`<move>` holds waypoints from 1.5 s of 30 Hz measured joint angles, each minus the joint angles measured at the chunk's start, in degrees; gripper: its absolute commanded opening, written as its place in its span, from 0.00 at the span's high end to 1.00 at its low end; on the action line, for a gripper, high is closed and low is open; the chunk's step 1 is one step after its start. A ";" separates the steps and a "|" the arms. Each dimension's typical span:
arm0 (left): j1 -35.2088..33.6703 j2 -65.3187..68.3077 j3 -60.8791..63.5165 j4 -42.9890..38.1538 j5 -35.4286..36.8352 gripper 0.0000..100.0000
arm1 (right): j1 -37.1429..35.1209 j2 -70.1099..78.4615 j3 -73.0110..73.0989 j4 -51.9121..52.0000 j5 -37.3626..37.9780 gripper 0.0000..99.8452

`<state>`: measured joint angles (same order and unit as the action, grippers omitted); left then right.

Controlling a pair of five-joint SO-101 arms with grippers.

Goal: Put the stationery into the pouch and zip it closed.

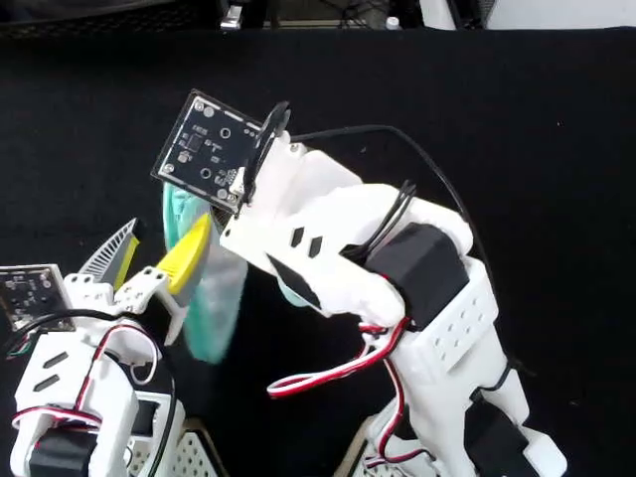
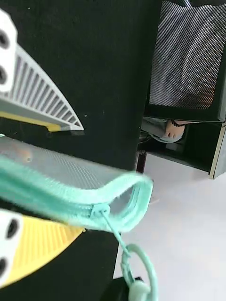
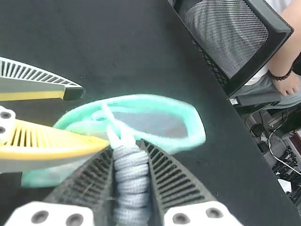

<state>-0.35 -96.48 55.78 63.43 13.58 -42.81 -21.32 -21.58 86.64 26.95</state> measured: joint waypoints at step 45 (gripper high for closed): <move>1.49 -4.48 4.84 -0.88 -9.93 0.72 | 3.16 -5.36 10.11 2.02 2.73 0.99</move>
<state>1.14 -100.97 60.62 62.55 3.65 -39.65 -26.68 -11.47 88.66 29.67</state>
